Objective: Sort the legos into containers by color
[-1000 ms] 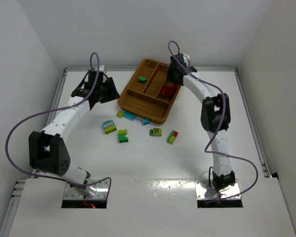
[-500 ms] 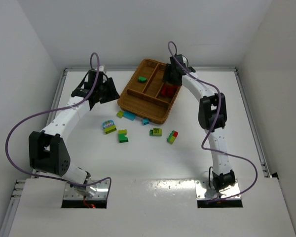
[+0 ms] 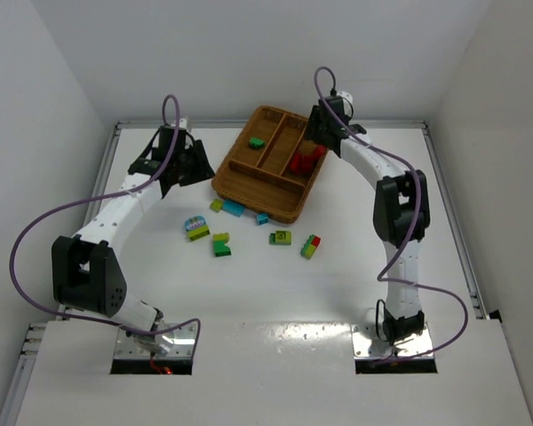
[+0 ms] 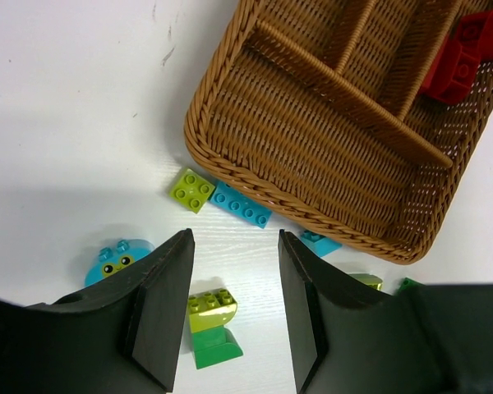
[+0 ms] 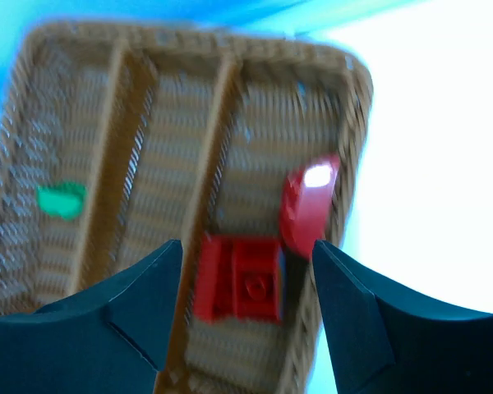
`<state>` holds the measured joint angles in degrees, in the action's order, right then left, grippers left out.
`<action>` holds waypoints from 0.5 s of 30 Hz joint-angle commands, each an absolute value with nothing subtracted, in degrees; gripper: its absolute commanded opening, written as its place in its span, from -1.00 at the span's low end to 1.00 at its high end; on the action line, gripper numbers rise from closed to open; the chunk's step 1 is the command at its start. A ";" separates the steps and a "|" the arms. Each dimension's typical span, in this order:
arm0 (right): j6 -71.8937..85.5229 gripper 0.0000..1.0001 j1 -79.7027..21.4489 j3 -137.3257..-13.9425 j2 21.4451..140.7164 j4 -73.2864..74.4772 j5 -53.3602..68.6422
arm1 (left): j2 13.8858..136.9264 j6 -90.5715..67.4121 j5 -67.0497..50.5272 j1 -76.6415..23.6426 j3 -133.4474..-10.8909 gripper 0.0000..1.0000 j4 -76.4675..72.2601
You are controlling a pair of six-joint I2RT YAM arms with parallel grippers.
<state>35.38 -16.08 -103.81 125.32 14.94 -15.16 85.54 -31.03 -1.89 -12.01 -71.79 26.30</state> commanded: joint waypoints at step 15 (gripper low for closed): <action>38.23 0.31 -14.77 -112.68 134.20 17.84 -12.13 | 84.90 -29.97 -0.79 -11.51 -72.07 0.02 25.66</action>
<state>37.56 -15.09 -109.71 133.64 17.72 -13.10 85.54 -30.44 -1.43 -12.01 -71.79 26.46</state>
